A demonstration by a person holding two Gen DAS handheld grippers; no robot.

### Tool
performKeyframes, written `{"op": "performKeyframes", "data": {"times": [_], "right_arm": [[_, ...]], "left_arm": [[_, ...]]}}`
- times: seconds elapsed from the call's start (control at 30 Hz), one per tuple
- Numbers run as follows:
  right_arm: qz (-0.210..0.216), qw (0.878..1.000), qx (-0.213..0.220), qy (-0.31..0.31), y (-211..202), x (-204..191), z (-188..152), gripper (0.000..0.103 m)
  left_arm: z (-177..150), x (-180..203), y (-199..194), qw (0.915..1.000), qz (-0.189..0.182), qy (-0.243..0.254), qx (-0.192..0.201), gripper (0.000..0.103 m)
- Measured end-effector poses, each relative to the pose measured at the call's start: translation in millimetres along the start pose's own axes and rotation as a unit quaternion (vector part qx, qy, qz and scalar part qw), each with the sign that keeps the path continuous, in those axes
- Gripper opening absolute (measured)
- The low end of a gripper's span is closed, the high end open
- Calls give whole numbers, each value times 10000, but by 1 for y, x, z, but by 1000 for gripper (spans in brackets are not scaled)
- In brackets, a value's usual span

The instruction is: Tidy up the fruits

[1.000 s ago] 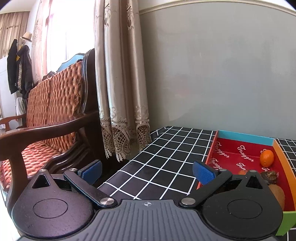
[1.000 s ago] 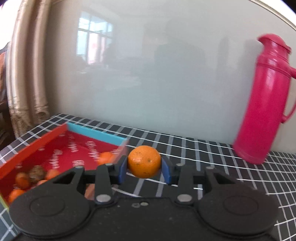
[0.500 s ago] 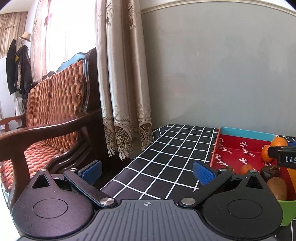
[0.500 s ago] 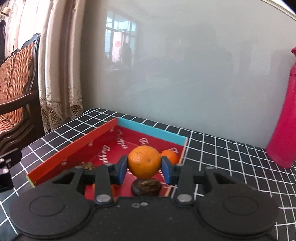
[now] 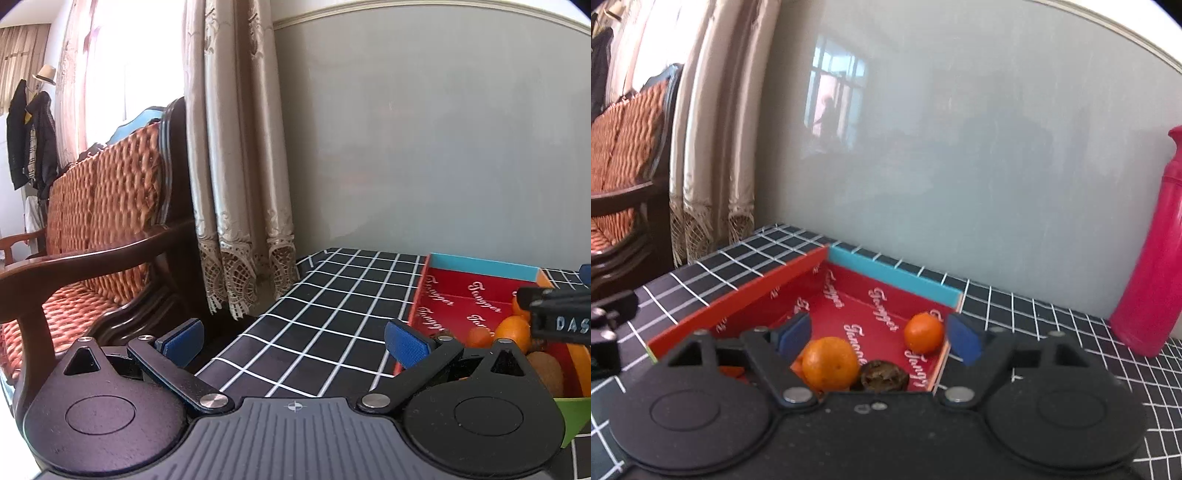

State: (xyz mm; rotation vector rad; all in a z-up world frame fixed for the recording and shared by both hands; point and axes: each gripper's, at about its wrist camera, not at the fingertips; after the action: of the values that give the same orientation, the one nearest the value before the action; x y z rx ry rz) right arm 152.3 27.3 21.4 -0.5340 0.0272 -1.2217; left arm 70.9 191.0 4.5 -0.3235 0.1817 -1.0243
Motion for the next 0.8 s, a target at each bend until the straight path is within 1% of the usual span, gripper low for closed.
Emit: {"op": "performKeyframes", "data": {"times": [0.03, 0.07, 0.13, 0.2, 0.27, 0.33, 0.5, 0.6, 0.67, 0.73, 0.8], "right_arm": [[-54, 10000, 47, 24, -4, 4, -1, 81], [-96, 9999, 50, 49, -7, 8, -2, 84], [-85, 9998, -12, 155, -10, 17, -5, 86], [-140, 9994, -33, 303, -17, 29, -8, 94], [-164, 9988, -38, 462, -25, 41, -11, 95], [-256, 9979, -12, 589, -34, 53, -15, 103], [-472, 9954, -4, 838, -58, 77, -31, 103], [-533, 9946, -63, 889, -69, 84, -41, 103], [-523, 9949, -112, 860, -75, 85, -46, 103], [-543, 9954, -113, 777, -84, 85, -50, 103], [-553, 9958, -60, 731, -94, 86, -53, 103]], "left_arm": [[0, 2, -1, 10000, -20, 7, 4, 103], [0, 3, -2, 10000, -59, 11, 2, 103], [0, 7, -5, 9999, -152, -24, 23, 103], [0, 11, -8, 9997, -233, -41, 39, 103], [0, 16, -13, 9993, -343, -77, 93, 103], [-1, 21, -18, 9990, -428, -64, 144, 103], [-5, 38, -32, 9981, -587, 87, 189, 103], [-8, 44, -39, 9974, -696, 160, 97, 103], [-10, 45, -46, 9970, -770, 109, 5, 103], [-11, 44, -55, 9956, -926, -26, -127, 103], [-11, 42, -70, 9933, -1138, -148, -109, 103]]}}
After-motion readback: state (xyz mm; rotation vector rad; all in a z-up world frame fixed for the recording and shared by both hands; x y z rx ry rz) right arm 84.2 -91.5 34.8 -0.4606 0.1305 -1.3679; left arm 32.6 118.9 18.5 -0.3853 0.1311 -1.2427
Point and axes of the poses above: each gripper's, at about its wrist camera, not at the fingertips, and y roughly the way its jaws point, x to its right, z to its top, and after that the axes turned 6 degrees about -y, right-handed
